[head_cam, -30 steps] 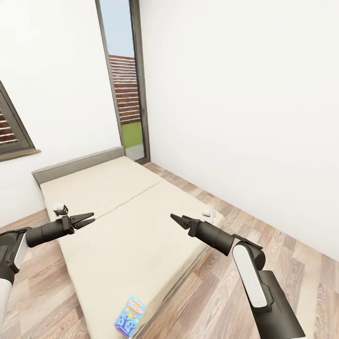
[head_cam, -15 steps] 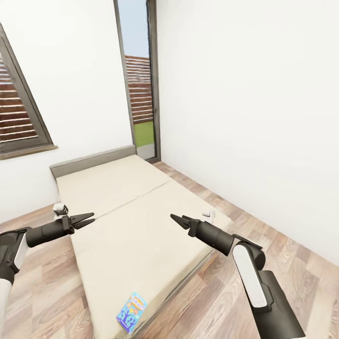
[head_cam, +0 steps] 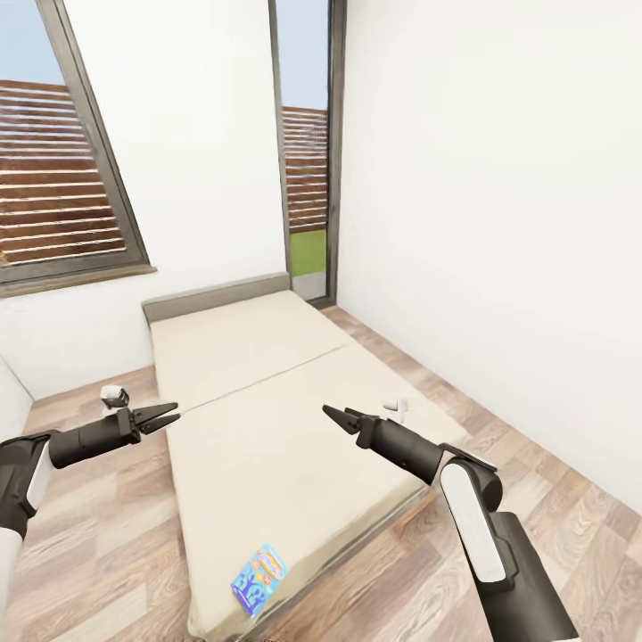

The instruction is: Put all the toys in the child's room - the three board games (two on the bed and one on the table), the two jigsaw puzzles on the table, and the tennis ball on the table - inside the toy box on the table in the child's room.

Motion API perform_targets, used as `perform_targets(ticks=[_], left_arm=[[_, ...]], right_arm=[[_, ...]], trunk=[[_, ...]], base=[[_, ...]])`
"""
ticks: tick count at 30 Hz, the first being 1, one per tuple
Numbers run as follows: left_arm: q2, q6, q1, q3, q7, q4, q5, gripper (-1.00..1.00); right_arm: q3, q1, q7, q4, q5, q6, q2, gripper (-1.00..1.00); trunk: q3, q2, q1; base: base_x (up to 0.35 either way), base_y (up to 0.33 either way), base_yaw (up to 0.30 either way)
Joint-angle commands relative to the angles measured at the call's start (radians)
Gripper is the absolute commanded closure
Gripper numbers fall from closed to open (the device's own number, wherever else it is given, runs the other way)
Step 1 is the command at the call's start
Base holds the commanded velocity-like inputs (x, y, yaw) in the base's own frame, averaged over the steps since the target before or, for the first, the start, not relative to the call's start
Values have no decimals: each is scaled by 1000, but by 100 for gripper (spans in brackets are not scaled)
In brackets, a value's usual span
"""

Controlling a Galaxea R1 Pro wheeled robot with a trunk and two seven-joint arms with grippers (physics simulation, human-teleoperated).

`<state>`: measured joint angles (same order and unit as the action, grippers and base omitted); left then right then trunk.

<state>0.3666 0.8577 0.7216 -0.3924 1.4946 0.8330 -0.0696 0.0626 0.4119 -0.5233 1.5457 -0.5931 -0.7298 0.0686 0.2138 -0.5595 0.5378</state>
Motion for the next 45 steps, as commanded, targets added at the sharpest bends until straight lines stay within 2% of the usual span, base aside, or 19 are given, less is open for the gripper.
perform_targets(ticks=[1,16,45], left_arm=[[0,11,1,0,4,0,1,-100],[0,11,0,1,3,0,1,-100],[0,11,0,1,3,0,1,-100]], right_arm=[[-1,1,0,1,-4,-7,0,-100],[-1,1,0,1,-4,-7,0,-100],[0,1,0,1,-2,-7,3,-100]], trunk=[[2,-2,0],[2,-2,0],[2,-2,0]], base=[[0,-89,283],[0,-131,283],[0,-7,284]])
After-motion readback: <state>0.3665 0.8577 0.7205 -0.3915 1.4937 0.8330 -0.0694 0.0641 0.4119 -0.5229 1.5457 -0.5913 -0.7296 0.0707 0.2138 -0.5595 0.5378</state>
